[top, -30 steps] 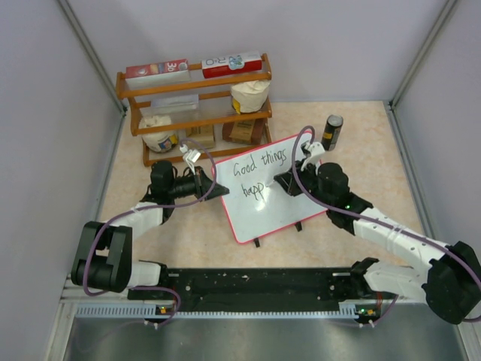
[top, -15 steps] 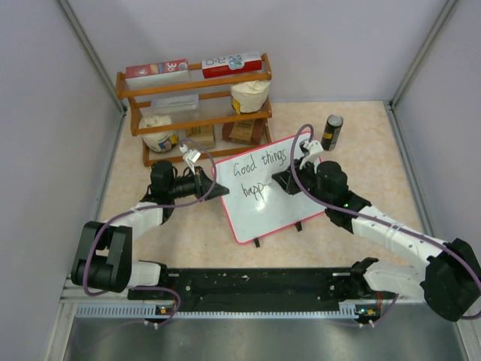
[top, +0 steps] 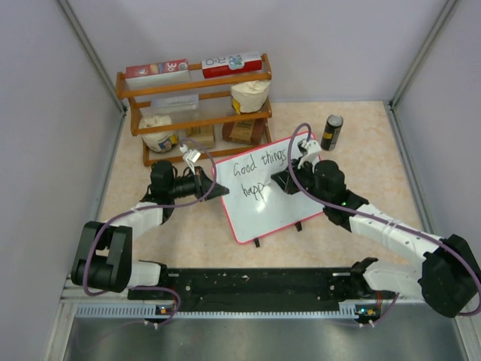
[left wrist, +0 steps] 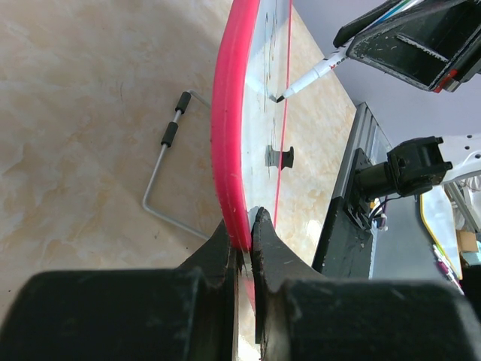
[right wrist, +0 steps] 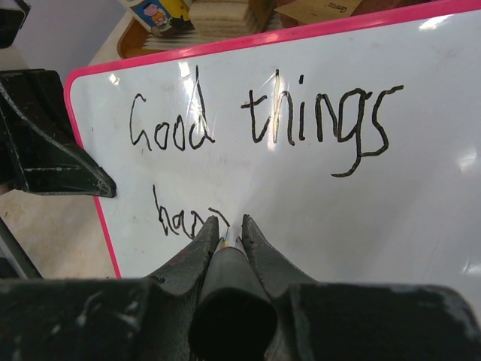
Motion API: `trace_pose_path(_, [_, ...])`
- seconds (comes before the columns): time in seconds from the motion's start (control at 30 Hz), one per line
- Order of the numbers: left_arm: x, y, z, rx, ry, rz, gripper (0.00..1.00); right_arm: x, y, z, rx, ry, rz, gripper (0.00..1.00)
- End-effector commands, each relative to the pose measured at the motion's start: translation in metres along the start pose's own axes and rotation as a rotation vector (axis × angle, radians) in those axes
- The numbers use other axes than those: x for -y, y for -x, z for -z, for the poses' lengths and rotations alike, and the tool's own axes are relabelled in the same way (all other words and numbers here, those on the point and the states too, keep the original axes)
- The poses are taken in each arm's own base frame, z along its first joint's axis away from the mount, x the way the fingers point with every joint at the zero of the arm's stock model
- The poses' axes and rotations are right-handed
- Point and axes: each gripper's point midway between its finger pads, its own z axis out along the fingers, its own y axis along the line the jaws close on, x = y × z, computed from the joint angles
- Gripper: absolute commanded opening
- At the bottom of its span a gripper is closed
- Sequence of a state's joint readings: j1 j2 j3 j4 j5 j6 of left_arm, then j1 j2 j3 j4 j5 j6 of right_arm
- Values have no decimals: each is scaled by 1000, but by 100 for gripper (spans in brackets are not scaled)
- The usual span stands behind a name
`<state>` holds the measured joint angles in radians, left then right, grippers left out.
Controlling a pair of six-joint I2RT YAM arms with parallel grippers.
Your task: Write a sentence on the whiteboard
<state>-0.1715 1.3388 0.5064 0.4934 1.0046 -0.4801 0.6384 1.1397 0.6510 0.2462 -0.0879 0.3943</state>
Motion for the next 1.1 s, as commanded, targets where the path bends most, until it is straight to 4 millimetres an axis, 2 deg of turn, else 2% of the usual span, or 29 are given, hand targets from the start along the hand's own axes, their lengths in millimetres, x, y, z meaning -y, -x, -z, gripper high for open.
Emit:
trace_pose_path(0.0, [-18, -44, 0, -101, 28, -104, 0, -1, 28, -2, 76, -23, 12, 0])
trace_pose_path(0.53, [-17, -44, 0, -101, 26, -104, 0, 12, 41, 2, 122, -110, 5, 0])
trace_pose_path(0.83, [-17, -44, 0, -99, 25, -106, 0, 0, 47, -4, 120, -54, 3, 0])
trace_pose_path(1.07, [-17, -44, 0, -99, 25, -106, 0, -3, 28, -6, 55, -16, 8, 0])
